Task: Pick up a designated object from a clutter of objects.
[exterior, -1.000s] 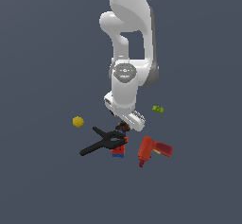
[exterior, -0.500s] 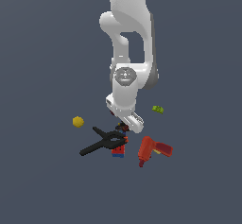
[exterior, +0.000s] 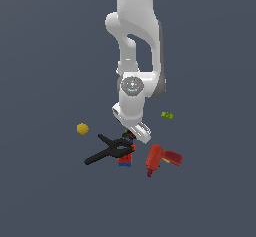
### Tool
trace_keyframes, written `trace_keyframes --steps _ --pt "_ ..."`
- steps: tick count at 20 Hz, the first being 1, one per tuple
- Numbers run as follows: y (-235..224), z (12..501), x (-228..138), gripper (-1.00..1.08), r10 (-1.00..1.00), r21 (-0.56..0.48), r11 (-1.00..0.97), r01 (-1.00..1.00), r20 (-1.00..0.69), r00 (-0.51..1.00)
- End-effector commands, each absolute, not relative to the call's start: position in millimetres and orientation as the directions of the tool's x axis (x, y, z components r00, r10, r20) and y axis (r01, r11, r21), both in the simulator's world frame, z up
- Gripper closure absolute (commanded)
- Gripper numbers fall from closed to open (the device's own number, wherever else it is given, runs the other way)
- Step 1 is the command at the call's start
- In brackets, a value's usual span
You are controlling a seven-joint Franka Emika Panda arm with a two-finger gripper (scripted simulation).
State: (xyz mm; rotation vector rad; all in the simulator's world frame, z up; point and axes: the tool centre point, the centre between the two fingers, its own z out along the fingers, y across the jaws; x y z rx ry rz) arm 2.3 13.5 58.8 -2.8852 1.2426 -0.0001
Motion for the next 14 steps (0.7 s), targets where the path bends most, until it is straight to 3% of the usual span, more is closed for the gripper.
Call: trace_keyframes --steps 1,9,10,14 --pt "13.4 46.5 1.6 -0.92 -0.727 0.0 -0.686 -0.727 0.0 0.686" --pt "13.6 29.6 2.3 -0.92 -0.728 0.0 -0.685 -0.728 0.0 0.685" --pt "13.6 29.6 2.3 1.08 -0.728 0.0 -0.685 -0.728 0.0 0.685" --pt "13.6 29.6 2.3 1.08 -0.728 0.0 -0.685 -0.728 0.0 0.685"
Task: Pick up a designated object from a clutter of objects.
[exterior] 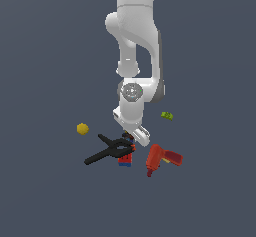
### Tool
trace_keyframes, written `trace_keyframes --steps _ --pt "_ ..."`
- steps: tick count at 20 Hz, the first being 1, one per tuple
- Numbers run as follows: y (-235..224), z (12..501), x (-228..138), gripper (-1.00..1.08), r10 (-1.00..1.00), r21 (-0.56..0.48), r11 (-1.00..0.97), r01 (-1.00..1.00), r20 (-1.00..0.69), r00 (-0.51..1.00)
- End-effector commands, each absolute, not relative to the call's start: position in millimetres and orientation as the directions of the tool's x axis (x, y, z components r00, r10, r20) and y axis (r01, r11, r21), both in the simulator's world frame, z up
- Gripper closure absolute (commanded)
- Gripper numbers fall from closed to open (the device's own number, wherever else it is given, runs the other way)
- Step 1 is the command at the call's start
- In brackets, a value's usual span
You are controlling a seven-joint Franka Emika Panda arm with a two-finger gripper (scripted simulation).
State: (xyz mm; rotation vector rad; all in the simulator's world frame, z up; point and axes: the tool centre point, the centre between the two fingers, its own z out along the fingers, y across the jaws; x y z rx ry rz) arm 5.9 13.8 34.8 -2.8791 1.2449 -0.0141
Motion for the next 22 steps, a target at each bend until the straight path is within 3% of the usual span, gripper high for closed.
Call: trace_keyframes --steps 1,13,22 --pt "13.6 29.6 2.3 1.08 -0.728 0.0 -0.685 -0.728 0.0 0.685" --pt "8.1 46.2 3.8 1.08 -0.729 -0.008 -0.685 -0.729 0.006 0.685" --pt "-16.4 94.8 -4.9 1.08 -0.729 -0.008 -0.685 -0.729 0.005 0.685"
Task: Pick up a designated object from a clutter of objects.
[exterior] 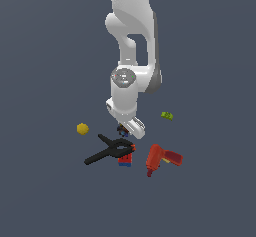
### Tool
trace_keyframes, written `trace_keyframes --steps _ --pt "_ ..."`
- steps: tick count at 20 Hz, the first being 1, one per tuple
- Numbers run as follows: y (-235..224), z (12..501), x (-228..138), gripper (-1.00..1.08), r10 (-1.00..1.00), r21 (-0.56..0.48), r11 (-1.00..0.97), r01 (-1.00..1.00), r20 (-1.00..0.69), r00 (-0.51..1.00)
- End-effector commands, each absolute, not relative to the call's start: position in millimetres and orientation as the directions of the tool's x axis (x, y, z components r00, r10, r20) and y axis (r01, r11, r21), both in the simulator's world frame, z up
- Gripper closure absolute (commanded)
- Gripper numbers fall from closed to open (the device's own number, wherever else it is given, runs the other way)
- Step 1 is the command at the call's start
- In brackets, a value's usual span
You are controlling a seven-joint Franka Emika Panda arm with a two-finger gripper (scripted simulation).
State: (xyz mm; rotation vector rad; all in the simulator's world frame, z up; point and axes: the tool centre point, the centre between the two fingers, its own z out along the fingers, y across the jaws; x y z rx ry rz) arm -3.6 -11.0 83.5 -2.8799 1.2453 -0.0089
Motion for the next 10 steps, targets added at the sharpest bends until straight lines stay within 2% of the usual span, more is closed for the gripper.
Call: trace_keyframes --steps 1,10 --pt "-20.5 102.6 -6.2 1.08 -0.729 -0.007 -0.685 -0.729 0.004 0.685" --pt "-65.0 191.4 -20.8 1.08 -0.729 -0.006 -0.684 -0.729 0.002 0.684"
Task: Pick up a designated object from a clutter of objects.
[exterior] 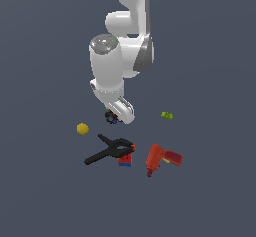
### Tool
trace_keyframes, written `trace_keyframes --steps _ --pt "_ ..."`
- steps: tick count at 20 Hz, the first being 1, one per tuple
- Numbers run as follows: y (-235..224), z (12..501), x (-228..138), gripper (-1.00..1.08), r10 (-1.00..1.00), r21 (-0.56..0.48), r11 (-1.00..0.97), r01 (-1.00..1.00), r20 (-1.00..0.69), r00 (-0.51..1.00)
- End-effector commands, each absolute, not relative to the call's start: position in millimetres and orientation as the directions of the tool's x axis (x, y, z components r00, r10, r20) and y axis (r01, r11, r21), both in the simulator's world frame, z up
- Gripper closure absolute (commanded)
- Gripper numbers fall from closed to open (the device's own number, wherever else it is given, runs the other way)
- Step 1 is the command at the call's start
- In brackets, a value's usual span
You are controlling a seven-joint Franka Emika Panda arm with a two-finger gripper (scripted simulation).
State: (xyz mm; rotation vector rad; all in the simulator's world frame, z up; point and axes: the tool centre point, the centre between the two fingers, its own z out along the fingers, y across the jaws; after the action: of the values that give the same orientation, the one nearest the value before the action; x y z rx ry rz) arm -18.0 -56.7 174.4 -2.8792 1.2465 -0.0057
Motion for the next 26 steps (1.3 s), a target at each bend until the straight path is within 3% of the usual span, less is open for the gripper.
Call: trace_keyframes --steps 1,14,26 --pt "-70.3 202.1 -22.5 1.08 -0.729 -0.006 -0.684 -0.729 0.002 0.684" --pt "-132.8 327.1 -39.1 1.08 -0.729 -0.002 -0.684 -0.729 0.0 0.684" --pt "-160.0 381.1 -42.8 1.08 -0.729 -0.001 -0.685 -0.729 0.0 0.685"
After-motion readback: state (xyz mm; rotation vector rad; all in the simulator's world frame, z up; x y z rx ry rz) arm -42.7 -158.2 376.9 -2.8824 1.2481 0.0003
